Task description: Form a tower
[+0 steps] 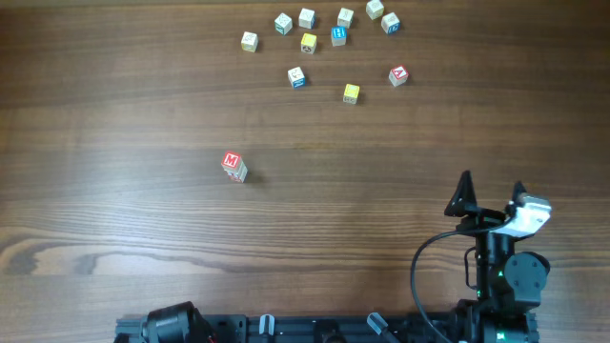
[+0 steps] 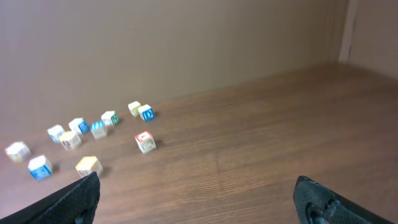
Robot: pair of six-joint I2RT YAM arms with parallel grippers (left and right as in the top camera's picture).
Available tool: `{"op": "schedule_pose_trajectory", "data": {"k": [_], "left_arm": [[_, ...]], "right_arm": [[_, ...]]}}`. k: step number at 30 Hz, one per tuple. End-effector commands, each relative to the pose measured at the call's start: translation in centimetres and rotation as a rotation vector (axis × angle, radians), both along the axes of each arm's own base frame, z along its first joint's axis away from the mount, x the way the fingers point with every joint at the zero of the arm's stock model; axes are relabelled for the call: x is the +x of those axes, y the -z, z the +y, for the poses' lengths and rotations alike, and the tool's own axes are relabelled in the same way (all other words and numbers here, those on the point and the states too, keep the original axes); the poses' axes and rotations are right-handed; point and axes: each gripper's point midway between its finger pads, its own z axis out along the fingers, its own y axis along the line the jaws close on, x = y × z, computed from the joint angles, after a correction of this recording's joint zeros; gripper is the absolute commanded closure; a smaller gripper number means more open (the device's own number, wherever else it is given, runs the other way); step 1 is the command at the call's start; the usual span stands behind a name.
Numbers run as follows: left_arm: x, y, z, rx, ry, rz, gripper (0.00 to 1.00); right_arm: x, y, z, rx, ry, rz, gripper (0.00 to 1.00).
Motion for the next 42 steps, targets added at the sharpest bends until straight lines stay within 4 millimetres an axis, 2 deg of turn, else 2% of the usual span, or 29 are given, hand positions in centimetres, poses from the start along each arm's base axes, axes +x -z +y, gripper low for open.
{"op": "schedule_pose_trajectory", "data": {"k": [1,18,20,21,23,24,25,26,27,29,33,37,41,42], "left_arm": [[-0.1,-0.1,-0.2,0.010,0.020,-0.009,0.00],[0.0,-0.3,-0.3,0.012,0.041,-0.019,0.00],[1.5,-2.5,-0.7,0.024,0.111,-0.117,0.00],[3.1,-3.4,-0.5,0.044,0.149,-0.161,0.00],[8.1,-3.9,-0.1,0.167,0.204,-0.237,0.00],[10.8,-3.5,0.2,0.255,0.217,-0.273,0.00],[14.8,-1.6,0.6,0.358,0.227,-0.302,0.00],[17.4,0.3,0.9,0.413,0.230,-0.320,0.00],[19.5,2.6,1.1,0.440,0.231,-0.336,0.00],[21.8,6.2,1.2,0.442,0.235,-0.352,0.00],[22.9,10.5,2.3,0.405,0.174,-0.253,0.00],[23.3,13.5,4.4,0.225,0.025,-0.198,0.00],[23.5,13.5,4.9,0.223,-0.008,-0.216,0.00],[23.4,13.5,5.6,0.154,-0.062,-0.225,0.00]], "right_arm": [[0.0,-0.3,0.8,-0.139,-0.054,-0.001,0.00],[0.0,-0.3,0.8,-0.138,-0.054,0.000,0.00],[0.0,-0.3,0.8,-0.138,-0.054,0.000,0.00],[0.0,-0.3,0.8,-0.138,-0.054,0.000,0.00],[0.0,-0.3,0.8,-0.138,-0.054,0.000,0.00],[0.0,-0.3,0.8,-0.138,-0.054,0.000,0.00],[0.0,-0.3,0.8,-0.138,-0.054,0.000,0.00],[0.0,-0.3,0.8,-0.138,-0.054,0.000,0.00],[0.0,-0.3,0.8,-0.138,-0.054,0.000,0.00],[0.0,-0.3,0.8,-0.138,-0.054,0.001,0.00],[0.0,-0.2,0.8,-0.138,-0.054,0.003,0.00],[0.0,-0.2,0.8,-0.138,-0.054,0.003,0.00],[0.0,-0.2,0.8,-0.138,-0.054,0.003,0.00],[0.0,-0.2,0.8,-0.138,-0.054,0.003,0.00]]}}
